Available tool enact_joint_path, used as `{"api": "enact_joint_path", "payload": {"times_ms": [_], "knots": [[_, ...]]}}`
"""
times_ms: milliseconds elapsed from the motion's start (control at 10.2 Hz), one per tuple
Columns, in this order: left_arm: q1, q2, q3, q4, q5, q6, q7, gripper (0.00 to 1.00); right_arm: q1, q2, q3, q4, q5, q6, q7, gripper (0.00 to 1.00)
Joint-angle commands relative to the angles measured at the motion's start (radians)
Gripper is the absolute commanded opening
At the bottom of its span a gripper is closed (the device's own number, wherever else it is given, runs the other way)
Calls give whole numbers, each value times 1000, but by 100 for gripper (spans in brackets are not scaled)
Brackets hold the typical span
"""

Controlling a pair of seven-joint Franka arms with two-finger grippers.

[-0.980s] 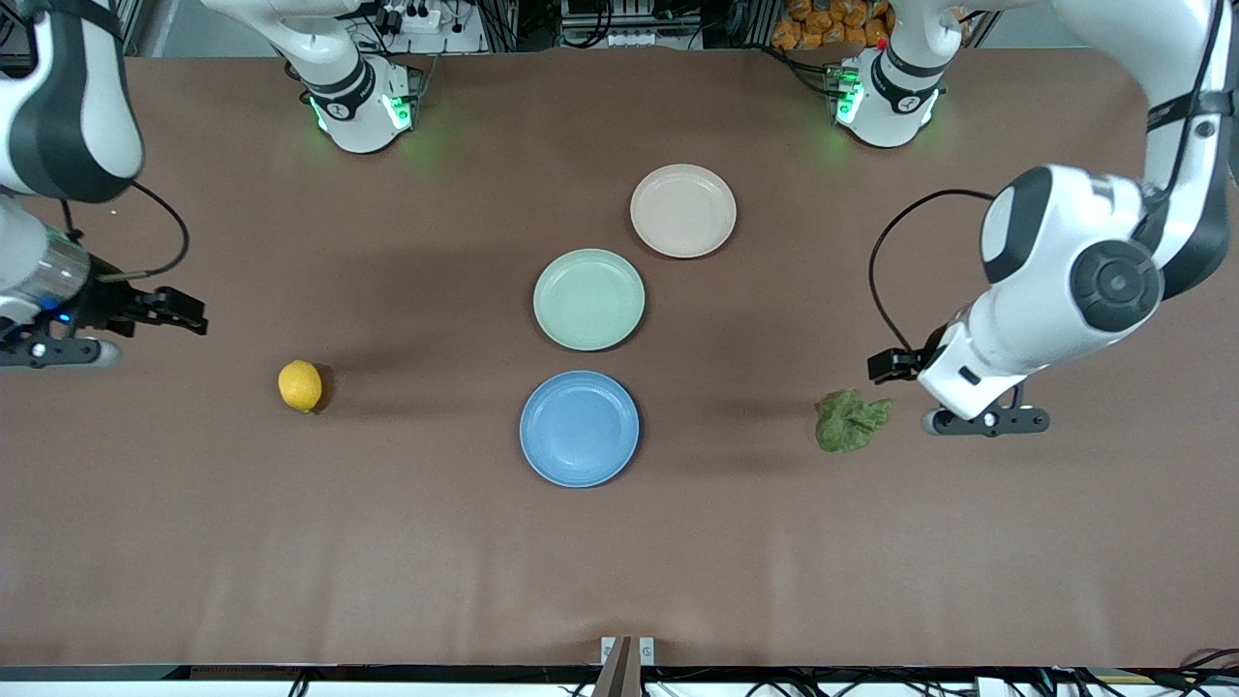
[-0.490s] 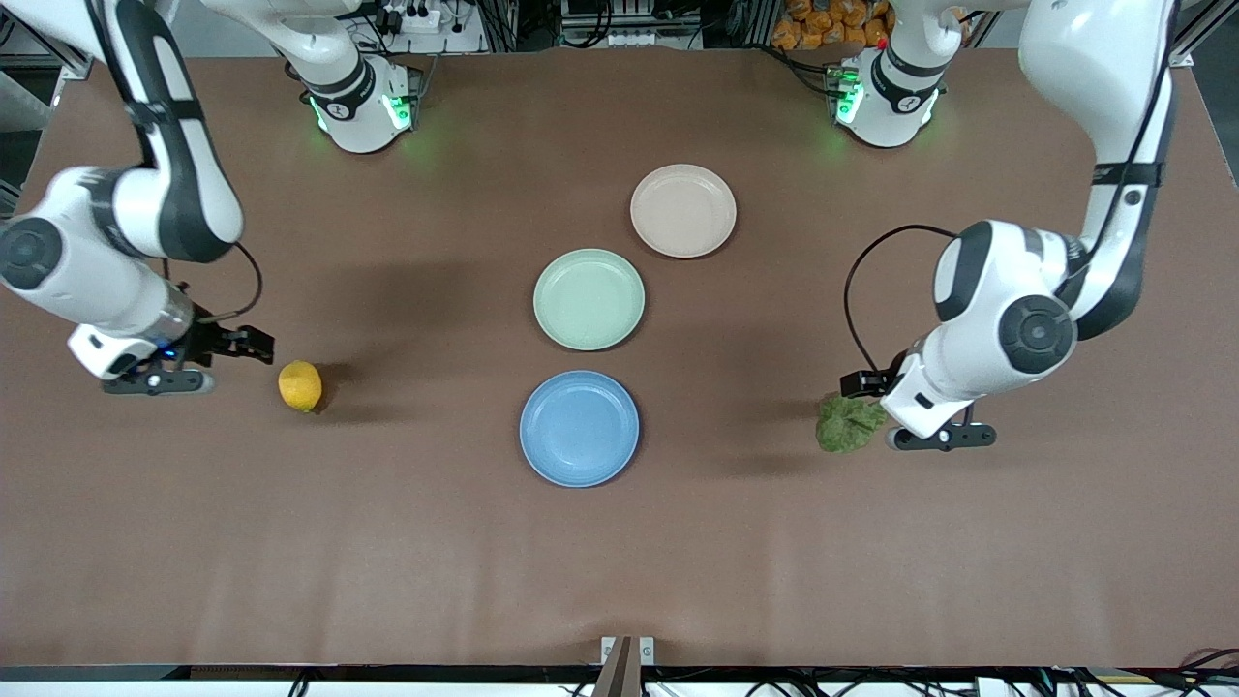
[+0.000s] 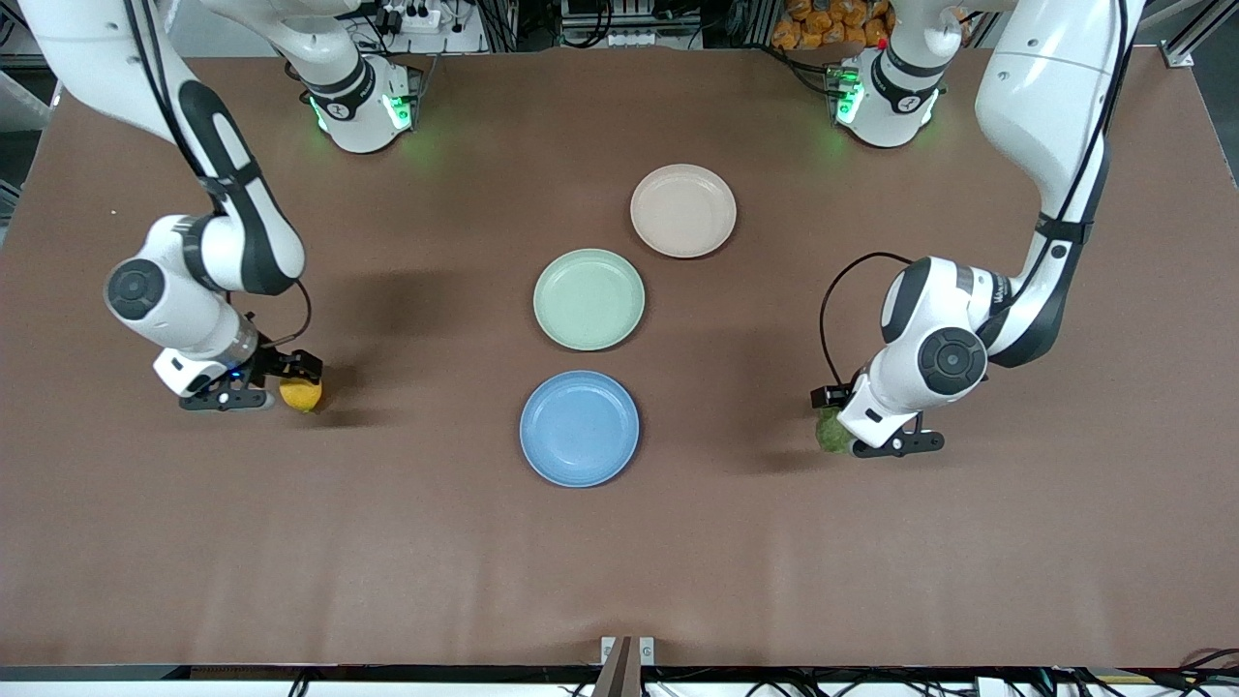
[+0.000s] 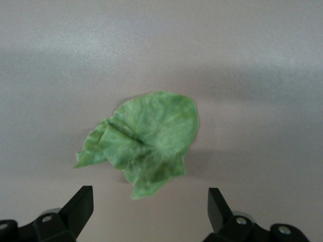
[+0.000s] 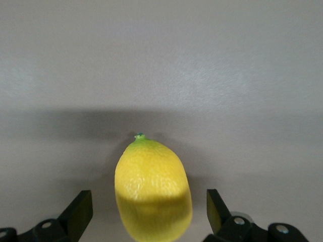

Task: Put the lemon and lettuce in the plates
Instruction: 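Close the right gripper on the lemon while the left gripper grasps lettuce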

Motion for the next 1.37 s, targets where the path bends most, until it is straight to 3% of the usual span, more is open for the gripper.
{"api": "enact_joint_path", "payload": {"times_ms": [0, 196, 490, 588, 686, 784, 882, 1078, 1275], "knots": [[7, 37, 4, 11, 27, 51, -26, 100, -1, 31, 9, -10, 23, 66, 2, 100], [7, 69, 9, 11, 28, 75, -26, 100, -1, 66, 9, -10, 22, 120, 0, 100], [7, 97, 9, 11, 28, 94, -26, 100, 3, 65, 8, -8, 19, 109, -12, 44], [7, 102, 9, 11, 28, 105, -26, 86, 5, 60, 9, -8, 19, 103, -9, 32], [10, 100, 11, 11, 27, 105, -26, 42, 8, 46, 23, 1, 20, 88, 3, 27], [10, 102, 11, 11, 27, 105, -26, 13, 8, 11, 31, 11, 20, 29, 5, 22], [12, 102, 11, 11, 27, 105, -26, 0, 17, -32, 32, 48, 20, -106, 23, 22], [12, 100, 11, 11, 27, 105, -26, 0, 46, -67, 66, 155, 20, -333, 106, 22], [12, 93, 11, 13, 28, 105, -26, 0, 63, -50, 156, 246, 20, -351, 269, 23]]}}
